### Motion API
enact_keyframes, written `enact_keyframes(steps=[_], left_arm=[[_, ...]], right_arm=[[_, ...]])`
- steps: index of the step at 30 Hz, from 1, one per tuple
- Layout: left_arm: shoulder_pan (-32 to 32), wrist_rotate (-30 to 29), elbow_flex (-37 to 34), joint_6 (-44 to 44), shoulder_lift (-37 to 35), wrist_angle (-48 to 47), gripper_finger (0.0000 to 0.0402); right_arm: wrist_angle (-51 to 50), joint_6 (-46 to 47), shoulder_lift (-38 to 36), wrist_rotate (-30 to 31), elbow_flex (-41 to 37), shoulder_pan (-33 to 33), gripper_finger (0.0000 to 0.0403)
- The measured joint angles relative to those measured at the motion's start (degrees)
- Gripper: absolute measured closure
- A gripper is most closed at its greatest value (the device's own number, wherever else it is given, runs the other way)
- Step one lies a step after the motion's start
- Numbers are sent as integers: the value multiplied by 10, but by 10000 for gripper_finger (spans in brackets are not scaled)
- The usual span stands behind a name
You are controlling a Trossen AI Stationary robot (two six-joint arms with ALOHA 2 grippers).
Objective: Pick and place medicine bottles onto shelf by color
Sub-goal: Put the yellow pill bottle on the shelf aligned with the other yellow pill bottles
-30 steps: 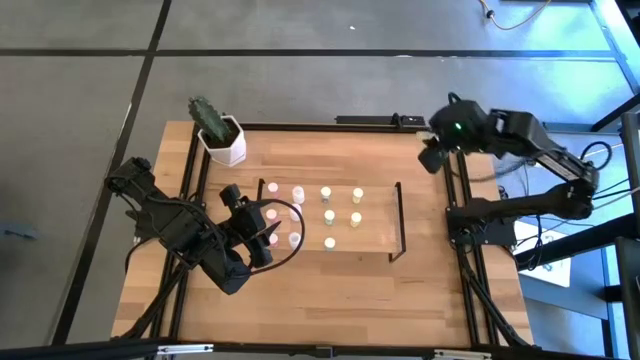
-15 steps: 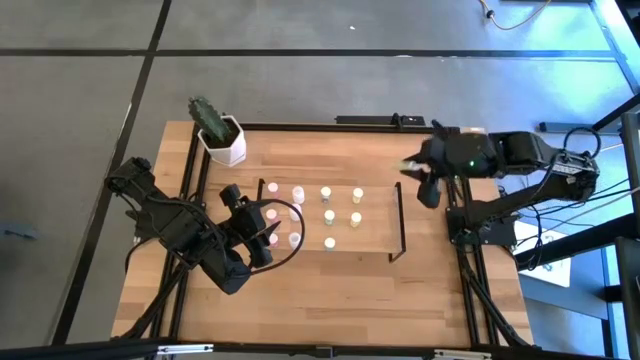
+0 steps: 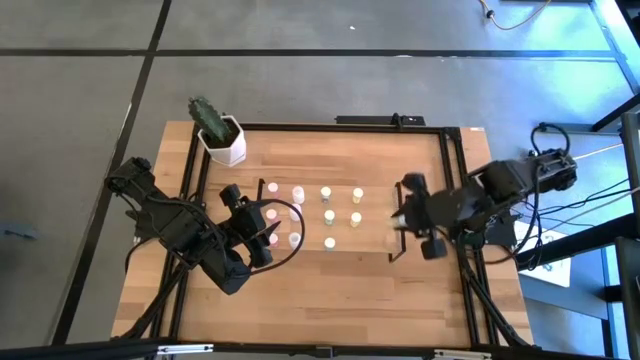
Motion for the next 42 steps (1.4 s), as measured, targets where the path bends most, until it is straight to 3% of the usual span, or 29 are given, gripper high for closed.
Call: enact_keyframes(steps=[7, 19, 28, 42], left_arm=[[0, 0, 0, 0, 0, 0, 178], [0, 0, 0, 0, 0, 0, 178], [-1, 45, 0, 0, 0, 0, 178], [-1, 43, 0, 0, 2, 0, 178]], right_arm=[[-80, 41, 91, -16, 87, 35, 273], [-149, 57, 235, -62, 228, 29, 273], [-164, 58, 304, -60, 232, -4, 273], [-172, 39, 350, -72, 232, -39, 273]])
